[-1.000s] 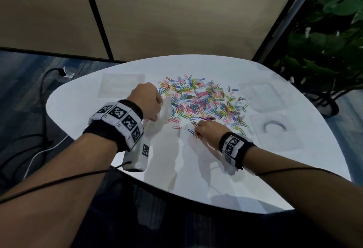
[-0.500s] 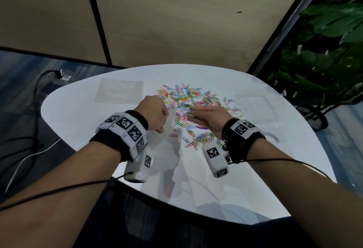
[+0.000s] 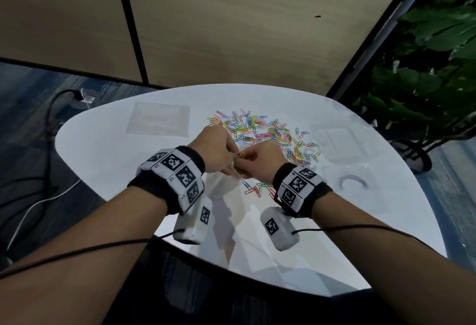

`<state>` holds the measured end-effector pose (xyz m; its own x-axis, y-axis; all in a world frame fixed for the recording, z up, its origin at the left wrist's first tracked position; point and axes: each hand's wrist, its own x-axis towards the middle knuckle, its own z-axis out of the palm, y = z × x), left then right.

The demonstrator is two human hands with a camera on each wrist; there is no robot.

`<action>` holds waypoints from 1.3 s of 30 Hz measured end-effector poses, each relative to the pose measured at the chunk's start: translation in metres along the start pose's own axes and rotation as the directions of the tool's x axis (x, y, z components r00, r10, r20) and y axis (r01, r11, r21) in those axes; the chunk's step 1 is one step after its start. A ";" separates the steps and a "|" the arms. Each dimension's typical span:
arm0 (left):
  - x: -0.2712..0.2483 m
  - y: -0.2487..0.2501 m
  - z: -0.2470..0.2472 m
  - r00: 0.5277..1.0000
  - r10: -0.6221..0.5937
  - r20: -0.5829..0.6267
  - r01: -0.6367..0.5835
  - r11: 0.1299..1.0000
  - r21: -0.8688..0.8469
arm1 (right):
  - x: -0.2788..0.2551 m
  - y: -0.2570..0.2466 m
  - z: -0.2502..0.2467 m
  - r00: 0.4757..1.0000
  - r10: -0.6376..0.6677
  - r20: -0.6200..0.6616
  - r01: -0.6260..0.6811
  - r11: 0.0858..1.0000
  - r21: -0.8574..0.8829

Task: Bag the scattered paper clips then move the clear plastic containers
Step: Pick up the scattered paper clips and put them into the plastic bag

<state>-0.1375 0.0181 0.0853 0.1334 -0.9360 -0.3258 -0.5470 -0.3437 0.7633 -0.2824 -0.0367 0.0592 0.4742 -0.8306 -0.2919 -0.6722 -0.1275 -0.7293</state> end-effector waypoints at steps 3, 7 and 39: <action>0.002 0.004 0.002 1.000 0.002 -0.011 -0.002 1.000 -0.001 | -0.007 0.001 -0.012 0.992 -0.041 0.117 0.043 0.999 -0.010; 0.003 0.008 0.006 0.999 0.009 -0.041 -0.006 0.998 0.062 | -0.021 0.023 -0.043 0.999 0.031 -0.020 -0.024 0.957 0.288; 0.012 -0.008 -0.004 0.998 -0.046 -0.039 0.052 0.987 0.152 | 0.028 0.099 0.008 0.998 -0.031 -0.053 -0.013 0.739 -0.674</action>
<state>-0.1281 0.0090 0.0770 0.1909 -0.9213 -0.3388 -0.6585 -0.3762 0.6518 -0.3311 -0.0685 -0.0259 0.4642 -0.8537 -0.2358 -0.8857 -0.4489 -0.1184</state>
